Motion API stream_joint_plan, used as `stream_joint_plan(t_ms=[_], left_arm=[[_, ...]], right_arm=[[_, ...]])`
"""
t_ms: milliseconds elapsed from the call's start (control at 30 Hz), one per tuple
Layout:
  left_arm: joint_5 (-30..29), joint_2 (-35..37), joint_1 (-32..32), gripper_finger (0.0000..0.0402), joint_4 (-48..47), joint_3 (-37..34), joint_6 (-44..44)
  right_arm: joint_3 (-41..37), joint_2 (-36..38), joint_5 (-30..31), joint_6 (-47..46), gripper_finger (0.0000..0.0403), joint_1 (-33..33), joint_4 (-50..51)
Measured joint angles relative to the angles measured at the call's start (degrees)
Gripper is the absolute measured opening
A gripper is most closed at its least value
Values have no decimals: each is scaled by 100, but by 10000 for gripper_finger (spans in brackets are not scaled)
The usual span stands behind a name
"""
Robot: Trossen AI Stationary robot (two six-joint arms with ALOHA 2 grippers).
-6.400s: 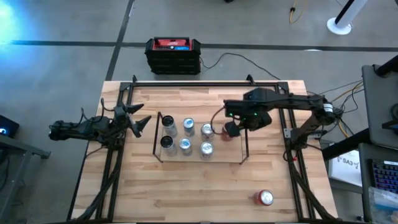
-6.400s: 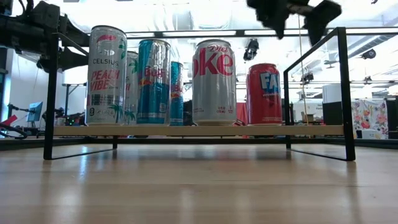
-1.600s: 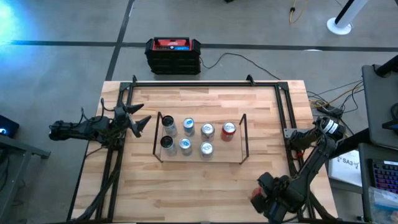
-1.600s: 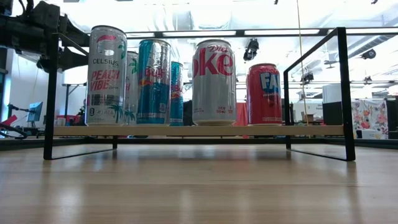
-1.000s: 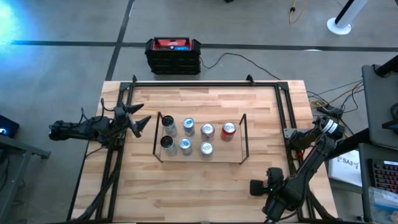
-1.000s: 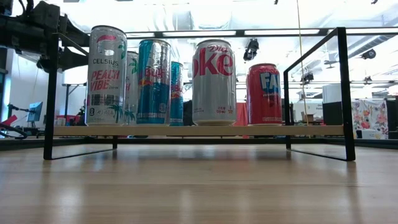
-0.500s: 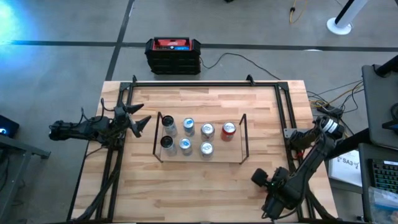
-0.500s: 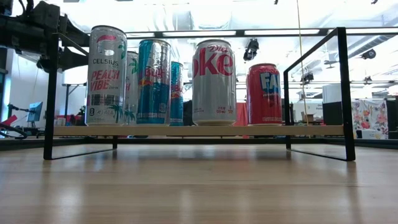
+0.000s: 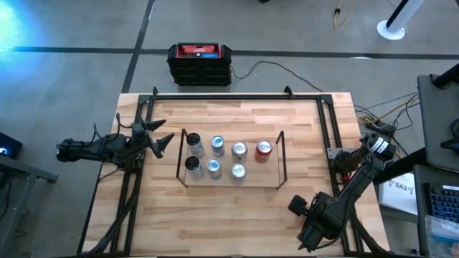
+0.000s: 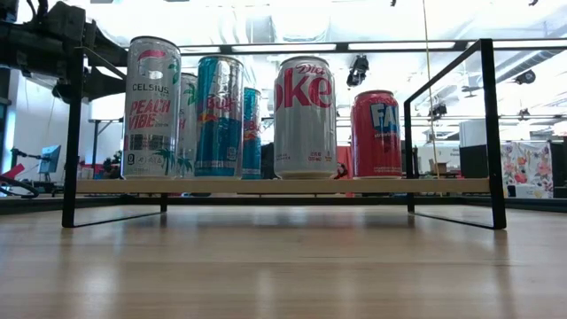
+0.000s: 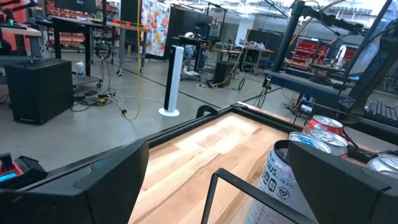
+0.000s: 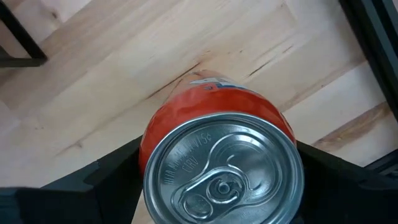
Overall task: Place canned beverage on shelf
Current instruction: Put the red soda can on the shelf aligned with the red soda can
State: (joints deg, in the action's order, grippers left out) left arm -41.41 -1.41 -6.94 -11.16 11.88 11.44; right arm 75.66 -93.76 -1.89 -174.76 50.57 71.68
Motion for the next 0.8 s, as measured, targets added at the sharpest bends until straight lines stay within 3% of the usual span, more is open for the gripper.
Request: stream_joint_plan(t_ms=[300,533,667,800], left_arm=[[0,0,0,368,0,-2,0],[0,0,1,368,-2,0,0],[0,0,2,368,-2,0,0],[0,0,0,368,-1,0,0]], right_arm=[[0,-4,47,475,330,1,-109],[0,-4,55,643,366,0,-147],[0,-4,46,1273,380,0,-169],[0,-4,44,2511,382,0,-166]])
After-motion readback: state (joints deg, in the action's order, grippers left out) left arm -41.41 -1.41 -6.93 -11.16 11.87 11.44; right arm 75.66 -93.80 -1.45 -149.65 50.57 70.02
